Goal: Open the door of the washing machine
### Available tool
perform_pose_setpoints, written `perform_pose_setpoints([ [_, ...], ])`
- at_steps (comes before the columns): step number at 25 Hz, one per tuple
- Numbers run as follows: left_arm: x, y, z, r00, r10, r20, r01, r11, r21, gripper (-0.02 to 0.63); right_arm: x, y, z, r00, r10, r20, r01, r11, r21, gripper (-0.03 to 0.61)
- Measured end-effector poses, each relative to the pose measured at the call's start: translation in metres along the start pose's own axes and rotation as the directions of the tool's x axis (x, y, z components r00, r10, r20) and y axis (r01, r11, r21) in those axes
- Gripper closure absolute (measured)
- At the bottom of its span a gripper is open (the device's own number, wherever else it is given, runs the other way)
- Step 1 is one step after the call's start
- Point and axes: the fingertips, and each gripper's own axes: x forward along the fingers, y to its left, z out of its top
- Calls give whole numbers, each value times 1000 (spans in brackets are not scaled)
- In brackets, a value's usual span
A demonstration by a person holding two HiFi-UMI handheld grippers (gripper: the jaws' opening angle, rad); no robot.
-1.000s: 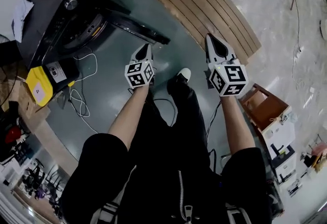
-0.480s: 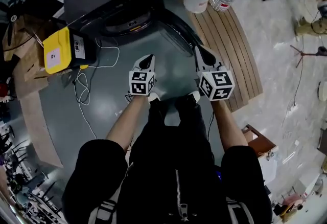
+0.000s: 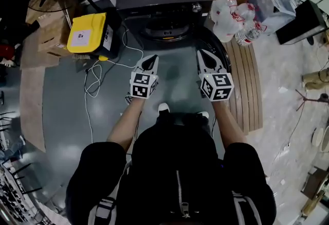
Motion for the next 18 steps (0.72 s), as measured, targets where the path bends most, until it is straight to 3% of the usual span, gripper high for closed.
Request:
perform_pose_setpoints([
  [7,-54,55,29,996,32,86,-32,999,-2,609,28,61,28,998,55,28,-53,997,-63,575],
  [18,-81,80,61,985,27,171,-30,999,19,609,38,81,54,997,32,76,-23,993,-113,575],
])
